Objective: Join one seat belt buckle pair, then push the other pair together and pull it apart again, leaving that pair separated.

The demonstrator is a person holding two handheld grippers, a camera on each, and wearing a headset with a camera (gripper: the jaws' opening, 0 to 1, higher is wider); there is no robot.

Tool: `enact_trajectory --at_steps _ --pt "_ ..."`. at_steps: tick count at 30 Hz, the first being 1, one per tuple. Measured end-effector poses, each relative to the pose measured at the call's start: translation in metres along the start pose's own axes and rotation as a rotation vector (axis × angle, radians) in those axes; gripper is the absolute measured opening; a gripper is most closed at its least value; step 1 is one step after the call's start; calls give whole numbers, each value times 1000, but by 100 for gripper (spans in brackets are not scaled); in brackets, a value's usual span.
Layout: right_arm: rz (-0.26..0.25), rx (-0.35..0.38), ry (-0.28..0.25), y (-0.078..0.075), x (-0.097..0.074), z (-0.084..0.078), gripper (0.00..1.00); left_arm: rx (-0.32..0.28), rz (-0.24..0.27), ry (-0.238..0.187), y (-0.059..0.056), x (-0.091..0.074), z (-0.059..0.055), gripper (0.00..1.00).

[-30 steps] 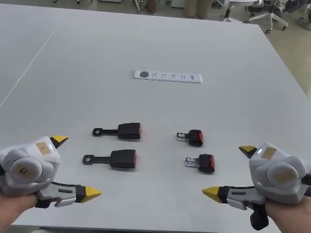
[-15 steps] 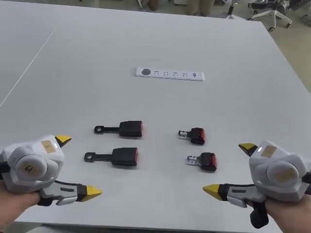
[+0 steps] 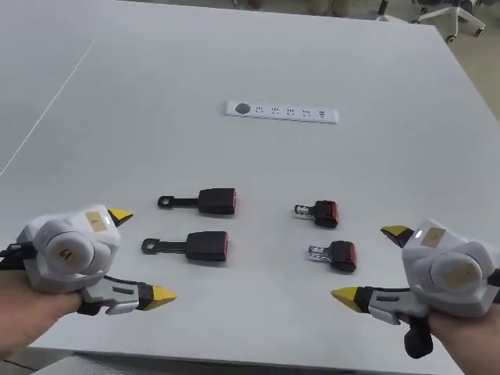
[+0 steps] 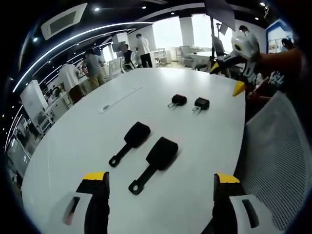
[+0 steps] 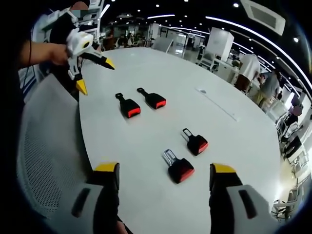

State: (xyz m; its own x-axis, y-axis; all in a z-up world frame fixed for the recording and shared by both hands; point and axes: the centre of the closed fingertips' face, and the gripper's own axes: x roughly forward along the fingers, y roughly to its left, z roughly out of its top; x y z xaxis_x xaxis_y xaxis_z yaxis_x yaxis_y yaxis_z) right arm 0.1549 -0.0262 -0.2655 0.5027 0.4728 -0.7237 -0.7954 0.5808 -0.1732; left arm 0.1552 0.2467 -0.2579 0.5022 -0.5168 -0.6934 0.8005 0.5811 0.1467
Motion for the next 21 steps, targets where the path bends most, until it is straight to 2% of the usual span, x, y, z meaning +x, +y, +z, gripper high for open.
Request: enact_trajectory --at_steps 1,4,9,11,14,16,19,21 --pt "17 -17 -2 3 1 0 72 13 2 -4 0 1 2 88" --pt "47 -8 -25 6 3 2 66 17 -11 -13 -2 7 7 84" --pt "66 -8 -35 4 10 0 65 62 -28 -3 -1 20 9 79" --pt "77 -6 -29 4 14 -3 65 58 -45 13 -3 26 8 75" --pt "93 -10 -30 3 18 -3 65 38 -47 -1 -5 30 13 73" --pt "105 -16 -24 0 24 -5 62 54 -51 9 -5 35 12 71" --pt "119 -66 -16 -4 33 -8 59 46 -91 5 -5 43 11 68" --pt "126 -111 -18 -5 38 -8 58 63 -111 26 -1 51 4 61"
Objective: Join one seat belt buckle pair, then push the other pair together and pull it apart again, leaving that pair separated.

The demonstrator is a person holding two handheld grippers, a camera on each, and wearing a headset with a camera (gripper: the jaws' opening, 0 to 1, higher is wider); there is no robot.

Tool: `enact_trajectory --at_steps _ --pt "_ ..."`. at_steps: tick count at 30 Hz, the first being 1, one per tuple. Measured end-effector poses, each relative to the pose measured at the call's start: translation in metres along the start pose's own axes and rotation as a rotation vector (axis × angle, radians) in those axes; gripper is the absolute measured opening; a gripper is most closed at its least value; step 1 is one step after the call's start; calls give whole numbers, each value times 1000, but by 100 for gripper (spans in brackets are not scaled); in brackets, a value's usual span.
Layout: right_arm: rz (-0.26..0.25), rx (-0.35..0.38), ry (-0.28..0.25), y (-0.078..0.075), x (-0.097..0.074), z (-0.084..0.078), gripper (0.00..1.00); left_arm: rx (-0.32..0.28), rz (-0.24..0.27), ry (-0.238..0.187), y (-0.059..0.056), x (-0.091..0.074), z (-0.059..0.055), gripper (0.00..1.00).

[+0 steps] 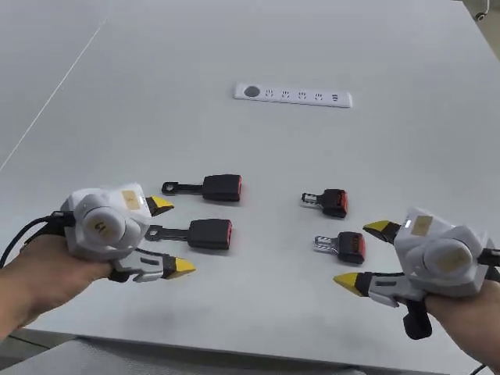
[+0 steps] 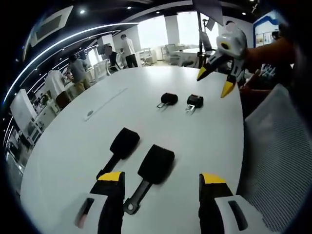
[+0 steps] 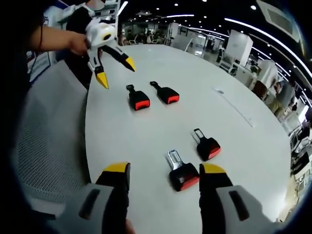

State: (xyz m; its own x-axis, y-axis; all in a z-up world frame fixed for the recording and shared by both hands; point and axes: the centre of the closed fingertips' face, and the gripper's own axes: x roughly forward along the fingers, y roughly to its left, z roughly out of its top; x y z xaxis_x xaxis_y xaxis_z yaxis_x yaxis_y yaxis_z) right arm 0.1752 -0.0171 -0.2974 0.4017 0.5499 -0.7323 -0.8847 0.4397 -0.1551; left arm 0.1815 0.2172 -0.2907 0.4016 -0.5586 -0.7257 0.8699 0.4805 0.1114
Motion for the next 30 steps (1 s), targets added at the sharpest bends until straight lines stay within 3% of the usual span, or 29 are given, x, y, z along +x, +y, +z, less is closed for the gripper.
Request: enact_trajectory --at_steps 2,10,16,23,30 --pt "13 -5 20 -2 6 -5 56 32 -9 35 4 6 -6 60" --pt "72 5 40 -15 19 -14 46 87 -45 54 12 26 -3 54" --pt "94 -1 65 -21 23 -22 43 113 -95 90 18 38 -13 44" --pt "119 -26 97 -30 26 -30 40 176 -129 126 19 48 -16 44" --pt "152 -44 139 -31 30 -39 39 193 -190 153 15 57 -17 38"
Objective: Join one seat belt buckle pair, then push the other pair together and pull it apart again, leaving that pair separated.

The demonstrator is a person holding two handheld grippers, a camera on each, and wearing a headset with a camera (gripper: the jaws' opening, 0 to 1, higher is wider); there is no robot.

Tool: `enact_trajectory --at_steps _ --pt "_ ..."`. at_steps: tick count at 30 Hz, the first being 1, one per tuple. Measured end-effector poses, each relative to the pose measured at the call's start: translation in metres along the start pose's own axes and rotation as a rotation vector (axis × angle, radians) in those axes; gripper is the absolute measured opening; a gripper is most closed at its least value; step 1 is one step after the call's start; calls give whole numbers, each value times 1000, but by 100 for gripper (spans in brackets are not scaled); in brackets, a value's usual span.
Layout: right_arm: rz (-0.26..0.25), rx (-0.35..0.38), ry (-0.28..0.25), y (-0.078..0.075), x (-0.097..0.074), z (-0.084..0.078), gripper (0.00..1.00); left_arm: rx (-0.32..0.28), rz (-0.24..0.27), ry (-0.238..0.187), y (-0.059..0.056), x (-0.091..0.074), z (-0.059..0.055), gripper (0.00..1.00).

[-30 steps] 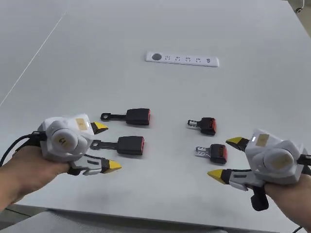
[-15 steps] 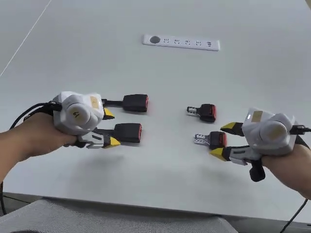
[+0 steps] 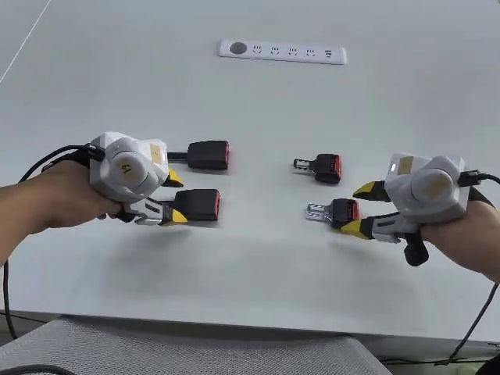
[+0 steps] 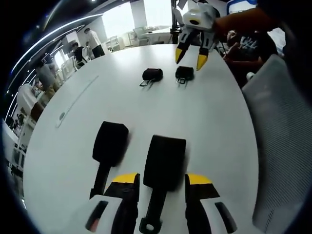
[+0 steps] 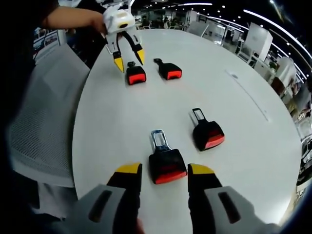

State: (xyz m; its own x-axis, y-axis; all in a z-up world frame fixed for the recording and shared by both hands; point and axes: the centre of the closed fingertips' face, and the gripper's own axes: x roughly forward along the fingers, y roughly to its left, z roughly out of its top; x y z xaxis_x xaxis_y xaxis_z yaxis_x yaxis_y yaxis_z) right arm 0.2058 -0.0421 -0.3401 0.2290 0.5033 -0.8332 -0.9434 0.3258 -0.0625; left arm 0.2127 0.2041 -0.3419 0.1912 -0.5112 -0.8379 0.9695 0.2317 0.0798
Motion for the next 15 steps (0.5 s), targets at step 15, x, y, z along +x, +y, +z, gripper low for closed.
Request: enact_trajectory --at_steps 15 --pt "79 -74 74 -2 16 -7 36 118 -75 68 -1 10 -5 33"
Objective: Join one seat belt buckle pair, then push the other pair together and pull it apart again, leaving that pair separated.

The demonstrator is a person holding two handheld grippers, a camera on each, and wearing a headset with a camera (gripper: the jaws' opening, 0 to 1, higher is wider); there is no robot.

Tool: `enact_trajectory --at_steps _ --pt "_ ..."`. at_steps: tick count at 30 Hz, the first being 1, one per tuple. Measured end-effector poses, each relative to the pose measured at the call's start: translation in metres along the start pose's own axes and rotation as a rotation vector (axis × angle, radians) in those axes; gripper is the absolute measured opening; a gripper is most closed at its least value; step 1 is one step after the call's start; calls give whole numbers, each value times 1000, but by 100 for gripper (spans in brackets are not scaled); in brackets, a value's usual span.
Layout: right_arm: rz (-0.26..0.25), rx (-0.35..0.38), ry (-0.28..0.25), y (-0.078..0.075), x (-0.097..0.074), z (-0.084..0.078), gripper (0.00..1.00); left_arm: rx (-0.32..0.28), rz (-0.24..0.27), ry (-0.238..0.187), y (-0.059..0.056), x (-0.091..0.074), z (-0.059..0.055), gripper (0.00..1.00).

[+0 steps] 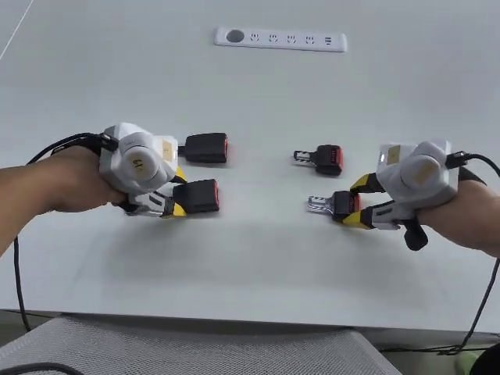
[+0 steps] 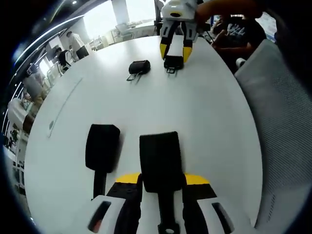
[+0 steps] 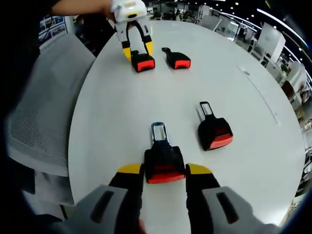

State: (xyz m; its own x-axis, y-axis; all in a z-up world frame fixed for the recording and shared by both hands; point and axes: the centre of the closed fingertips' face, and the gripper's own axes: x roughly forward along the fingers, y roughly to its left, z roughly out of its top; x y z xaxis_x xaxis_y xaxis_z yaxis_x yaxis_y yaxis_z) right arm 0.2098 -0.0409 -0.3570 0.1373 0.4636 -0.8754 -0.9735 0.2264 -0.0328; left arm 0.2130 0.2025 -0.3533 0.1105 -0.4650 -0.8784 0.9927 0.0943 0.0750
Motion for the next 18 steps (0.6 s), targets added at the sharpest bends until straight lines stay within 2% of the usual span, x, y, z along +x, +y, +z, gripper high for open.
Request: enact_trajectory --at_steps 7,9,15,18 --pt "46 -34 43 1 2 -3 34 51 -28 19 -1 1 -2 33" --pt "64 -14 43 0 3 -4 34 66 -30 26 -2 3 -3 33" --pt "102 -12 61 0 7 -7 34 41 -48 29 -2 5 -3 33" --pt "119 -22 56 0 7 -7 33 61 -53 31 -2 5 -3 32"
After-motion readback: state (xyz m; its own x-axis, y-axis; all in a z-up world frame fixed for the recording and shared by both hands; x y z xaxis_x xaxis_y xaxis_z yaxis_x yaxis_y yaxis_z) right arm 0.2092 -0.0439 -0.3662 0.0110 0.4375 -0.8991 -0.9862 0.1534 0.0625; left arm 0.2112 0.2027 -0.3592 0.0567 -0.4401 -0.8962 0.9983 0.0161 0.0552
